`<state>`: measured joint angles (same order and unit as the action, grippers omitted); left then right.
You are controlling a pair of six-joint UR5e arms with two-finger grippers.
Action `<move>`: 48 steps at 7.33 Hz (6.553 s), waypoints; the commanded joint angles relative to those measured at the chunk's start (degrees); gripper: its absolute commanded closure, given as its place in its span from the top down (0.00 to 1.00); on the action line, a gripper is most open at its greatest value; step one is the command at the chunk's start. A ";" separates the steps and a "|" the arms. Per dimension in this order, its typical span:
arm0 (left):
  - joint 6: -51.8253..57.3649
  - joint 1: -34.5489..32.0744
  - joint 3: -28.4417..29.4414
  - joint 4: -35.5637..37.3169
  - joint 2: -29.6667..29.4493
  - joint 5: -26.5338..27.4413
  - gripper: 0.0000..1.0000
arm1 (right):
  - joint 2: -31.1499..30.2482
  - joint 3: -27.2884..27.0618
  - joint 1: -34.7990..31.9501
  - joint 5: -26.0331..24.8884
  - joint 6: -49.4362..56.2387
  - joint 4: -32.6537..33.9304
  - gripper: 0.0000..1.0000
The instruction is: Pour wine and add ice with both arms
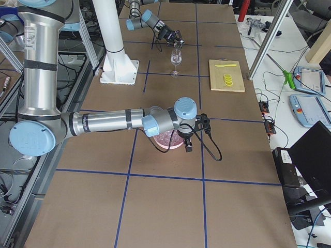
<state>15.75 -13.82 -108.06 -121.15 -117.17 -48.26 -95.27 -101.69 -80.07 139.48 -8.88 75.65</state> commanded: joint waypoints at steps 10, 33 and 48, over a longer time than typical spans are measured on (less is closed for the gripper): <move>16.59 -1.30 -4.26 21.57 -5.61 -0.16 0.00 | -0.09 -0.08 0.00 0.09 -0.62 -0.07 1.00; -61.27 -0.95 20.17 -67.99 40.36 8.27 0.00 | 0.17 -0.43 0.00 0.00 -0.70 -0.07 1.00; -64.88 3.27 28.87 -68.17 32.36 16.45 0.00 | 0.09 -0.96 0.00 0.00 -0.88 -0.07 1.00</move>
<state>-49.00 -10.95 -79.35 -189.38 -84.78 -31.86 -95.18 -102.66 -80.07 139.48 -9.76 75.58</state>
